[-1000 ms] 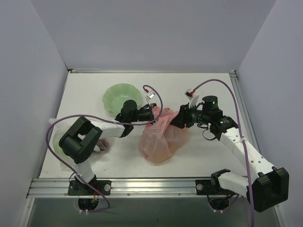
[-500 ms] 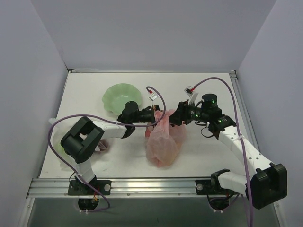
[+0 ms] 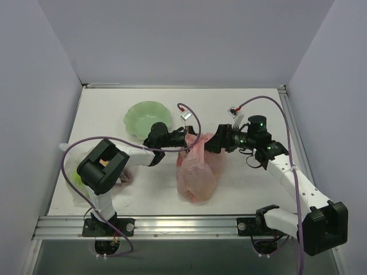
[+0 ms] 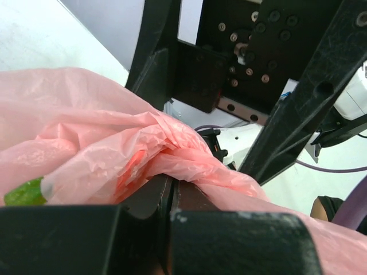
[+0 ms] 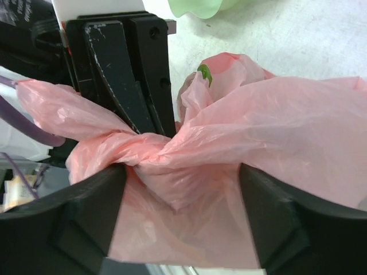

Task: Place the fake fruits into the plastic bag and tie a complex knot

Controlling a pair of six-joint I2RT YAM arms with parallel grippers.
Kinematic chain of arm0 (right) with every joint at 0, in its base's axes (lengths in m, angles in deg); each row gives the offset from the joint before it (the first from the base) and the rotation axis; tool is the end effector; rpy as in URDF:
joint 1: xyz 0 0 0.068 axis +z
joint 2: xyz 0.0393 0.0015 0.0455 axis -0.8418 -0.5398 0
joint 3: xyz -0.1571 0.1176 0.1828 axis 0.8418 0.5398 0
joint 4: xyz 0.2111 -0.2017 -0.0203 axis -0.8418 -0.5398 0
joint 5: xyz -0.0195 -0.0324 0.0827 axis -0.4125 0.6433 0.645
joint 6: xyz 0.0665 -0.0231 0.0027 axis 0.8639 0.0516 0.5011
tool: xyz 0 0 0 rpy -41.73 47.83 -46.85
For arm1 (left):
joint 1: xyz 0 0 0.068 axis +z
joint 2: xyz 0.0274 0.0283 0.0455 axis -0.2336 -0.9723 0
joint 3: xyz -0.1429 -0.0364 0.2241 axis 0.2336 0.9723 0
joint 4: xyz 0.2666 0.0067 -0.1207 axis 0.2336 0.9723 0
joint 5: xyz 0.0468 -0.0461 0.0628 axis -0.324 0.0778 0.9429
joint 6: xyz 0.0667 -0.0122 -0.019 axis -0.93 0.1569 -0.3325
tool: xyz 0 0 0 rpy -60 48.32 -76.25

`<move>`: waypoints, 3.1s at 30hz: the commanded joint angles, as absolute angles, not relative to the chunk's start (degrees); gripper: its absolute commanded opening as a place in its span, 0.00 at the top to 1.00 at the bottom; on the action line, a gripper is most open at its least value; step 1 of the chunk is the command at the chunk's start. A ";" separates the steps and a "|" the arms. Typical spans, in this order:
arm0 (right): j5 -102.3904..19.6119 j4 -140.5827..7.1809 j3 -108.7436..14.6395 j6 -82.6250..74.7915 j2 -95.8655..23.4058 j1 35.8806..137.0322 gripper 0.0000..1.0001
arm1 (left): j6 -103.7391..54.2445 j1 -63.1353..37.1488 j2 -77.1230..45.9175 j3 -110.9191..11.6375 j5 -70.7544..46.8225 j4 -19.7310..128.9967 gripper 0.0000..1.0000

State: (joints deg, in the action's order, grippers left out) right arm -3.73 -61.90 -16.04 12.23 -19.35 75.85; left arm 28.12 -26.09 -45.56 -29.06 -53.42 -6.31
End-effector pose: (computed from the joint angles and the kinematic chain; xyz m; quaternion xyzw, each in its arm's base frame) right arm 0.2711 0.1341 0.2799 -0.2048 0.7425 0.4846 0.4147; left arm 0.2889 -0.2960 0.1925 0.1864 0.6428 -0.7125 0.2109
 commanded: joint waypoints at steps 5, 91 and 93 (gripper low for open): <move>3.52 -73.84 -21.96 10.71 -14.65 71.48 0.12 | 30.29 -26.22 -43.47 -30.21 -51.26 -10.50 1.00; 17.50 -47.03 -9.56 25.65 -23.97 69.02 0.86 | 30.21 -28.33 -47.42 -27.48 -53.63 -20.34 1.00; 18.46 -48.60 -9.91 25.04 -24.23 69.02 1.00 | 30.21 -28.16 -47.42 -27.57 -53.63 -20.43 1.00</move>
